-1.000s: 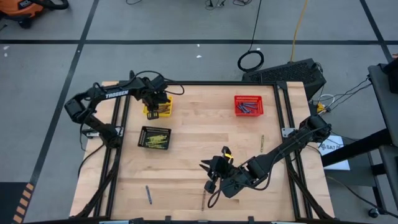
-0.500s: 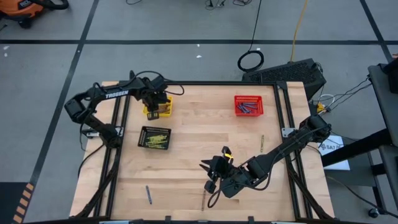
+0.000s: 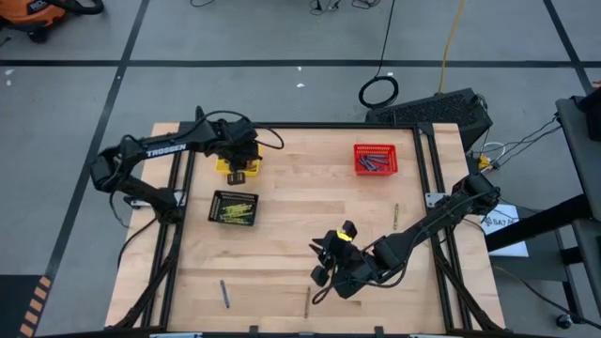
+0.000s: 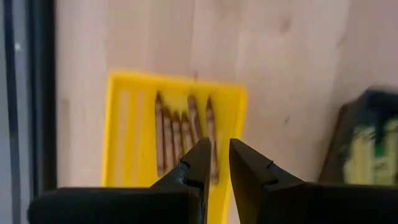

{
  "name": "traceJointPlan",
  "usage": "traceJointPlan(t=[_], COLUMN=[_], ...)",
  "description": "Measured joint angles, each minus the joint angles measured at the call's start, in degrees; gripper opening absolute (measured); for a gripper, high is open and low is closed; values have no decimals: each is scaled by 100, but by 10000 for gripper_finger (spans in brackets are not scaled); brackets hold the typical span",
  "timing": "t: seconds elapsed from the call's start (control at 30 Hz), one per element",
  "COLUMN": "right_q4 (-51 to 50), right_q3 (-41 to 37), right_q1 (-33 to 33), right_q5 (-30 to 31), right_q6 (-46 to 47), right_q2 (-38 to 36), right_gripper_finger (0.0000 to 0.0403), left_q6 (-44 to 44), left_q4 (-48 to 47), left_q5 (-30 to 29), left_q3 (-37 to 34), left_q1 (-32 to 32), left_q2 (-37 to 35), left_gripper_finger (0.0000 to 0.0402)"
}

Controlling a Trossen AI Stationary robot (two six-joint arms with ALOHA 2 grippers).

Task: Sort crayons
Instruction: Put the green crayon into the black bin

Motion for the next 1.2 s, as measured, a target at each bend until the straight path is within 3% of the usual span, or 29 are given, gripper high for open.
traceJointPlan(t=[0.13,0.4,0.93,1.1,1.2], right_q4=[-467,-1254,-1094,-862,-614], right_q3=[0,0,2,2,2], right_q1=[5,12,51,90,92], right_q5=[-109,-937,-2365,-2482,-2863], right_q6=[826,1836,1947,1935,1896], right_q2=[0,0,48,323,537], right_gripper_finger=[58,58,58,58,58], left_q6=[-125,-313,-1247,-1643,-1816], left_q4=[-160,-418,-758,-705,-671], left_q5=[211,311,588,586,584], left_q3=[218,258,258,258,258], left_q1=[-368,-1239,-3126,-3713,-4049], left_q2=[-207,-632,-834,-834,-832], left_gripper_finger=[52,52,52,52,52])
